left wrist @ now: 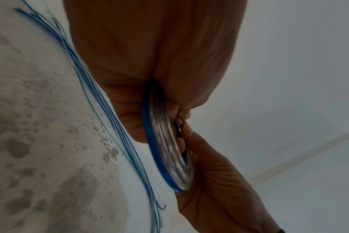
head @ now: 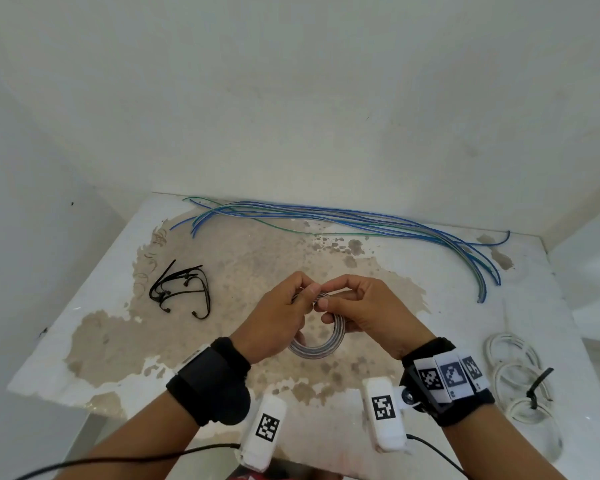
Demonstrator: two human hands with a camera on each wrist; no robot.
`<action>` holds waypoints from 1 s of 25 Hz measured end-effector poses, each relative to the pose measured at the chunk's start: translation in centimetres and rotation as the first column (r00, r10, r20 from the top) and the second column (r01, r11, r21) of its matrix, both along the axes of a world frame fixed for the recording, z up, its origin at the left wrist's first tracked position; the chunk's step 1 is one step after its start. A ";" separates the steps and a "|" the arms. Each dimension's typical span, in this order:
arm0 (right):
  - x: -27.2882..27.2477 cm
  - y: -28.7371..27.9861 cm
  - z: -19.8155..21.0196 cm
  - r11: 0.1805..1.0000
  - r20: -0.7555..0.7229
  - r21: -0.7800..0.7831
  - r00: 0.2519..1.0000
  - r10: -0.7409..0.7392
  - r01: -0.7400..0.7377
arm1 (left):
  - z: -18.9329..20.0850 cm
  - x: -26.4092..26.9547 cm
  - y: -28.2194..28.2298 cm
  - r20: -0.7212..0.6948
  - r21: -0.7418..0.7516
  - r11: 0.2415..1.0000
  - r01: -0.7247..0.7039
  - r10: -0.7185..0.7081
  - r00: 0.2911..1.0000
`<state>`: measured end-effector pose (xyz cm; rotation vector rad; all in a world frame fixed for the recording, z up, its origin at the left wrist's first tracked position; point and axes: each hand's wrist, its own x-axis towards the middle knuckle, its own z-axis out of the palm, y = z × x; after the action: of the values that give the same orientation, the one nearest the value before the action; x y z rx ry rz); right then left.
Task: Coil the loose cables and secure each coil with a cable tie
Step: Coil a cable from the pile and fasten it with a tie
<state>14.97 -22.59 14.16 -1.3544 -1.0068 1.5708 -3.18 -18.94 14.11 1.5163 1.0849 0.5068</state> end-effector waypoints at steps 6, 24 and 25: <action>-2.8 1.7 -0.5 0.999 -0.021 -0.027 1.000 0.018 -0.019 | -0.6 -2.4 1.1 0.003 -0.005 0.998 -0.063 0.063 0.998; -24.5 15.9 -13.5 0.982 0.647 -0.166 0.741 0.180 -0.093 | -11.1 -28.7 14.0 0.001 -0.304 0.886 -0.351 0.369 0.930; -25.6 16.0 -15.1 0.966 0.713 -0.184 0.652 0.258 -0.181 | -11.6 -30.5 14.8 -0.007 -0.317 0.874 -0.367 0.385 0.923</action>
<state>-10.66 -6.55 -0.99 -2.0806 -1.6449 1.2333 -33.65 -4.15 2.53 1.0080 1.3562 0.6074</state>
